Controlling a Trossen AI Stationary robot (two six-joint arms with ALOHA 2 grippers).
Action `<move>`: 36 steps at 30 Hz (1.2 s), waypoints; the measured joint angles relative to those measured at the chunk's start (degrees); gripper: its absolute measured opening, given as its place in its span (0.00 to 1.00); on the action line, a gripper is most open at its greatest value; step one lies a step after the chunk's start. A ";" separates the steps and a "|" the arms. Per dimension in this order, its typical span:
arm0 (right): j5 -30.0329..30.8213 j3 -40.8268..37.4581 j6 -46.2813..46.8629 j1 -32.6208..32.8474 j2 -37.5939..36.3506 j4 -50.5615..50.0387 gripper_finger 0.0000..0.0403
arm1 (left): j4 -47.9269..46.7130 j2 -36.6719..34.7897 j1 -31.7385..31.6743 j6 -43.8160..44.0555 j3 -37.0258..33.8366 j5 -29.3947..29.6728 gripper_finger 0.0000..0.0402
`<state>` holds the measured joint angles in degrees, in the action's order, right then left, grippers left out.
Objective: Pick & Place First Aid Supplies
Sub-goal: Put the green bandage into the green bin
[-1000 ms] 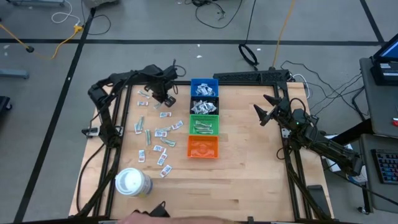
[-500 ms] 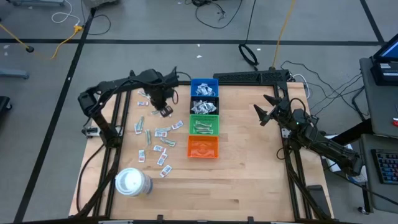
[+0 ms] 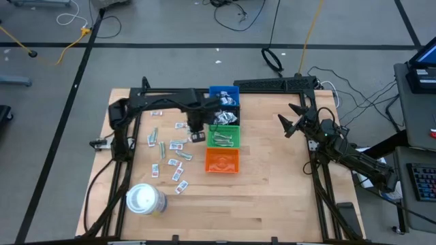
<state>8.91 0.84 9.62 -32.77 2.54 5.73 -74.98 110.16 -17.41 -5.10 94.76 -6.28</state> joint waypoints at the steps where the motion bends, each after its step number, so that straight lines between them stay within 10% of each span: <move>1: 0.02 -0.01 0.00 -0.01 0.00 0.01 0.98 | -0.63 1.25 0.46 -0.22 1.93 -0.18 0.00; 16: 0.02 -0.02 0.01 -0.02 0.01 0.01 0.98 | -8.42 20.28 4.22 -1.71 29.29 -0.27 0.00; 36: 0.01 -0.01 0.01 0.00 0.01 0.01 0.98 | -0.22 26.63 6.62 -0.18 31.10 3.32 0.11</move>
<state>8.92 0.83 9.63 -32.77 2.55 5.74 -75.20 136.79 -10.79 -5.28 125.86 -2.96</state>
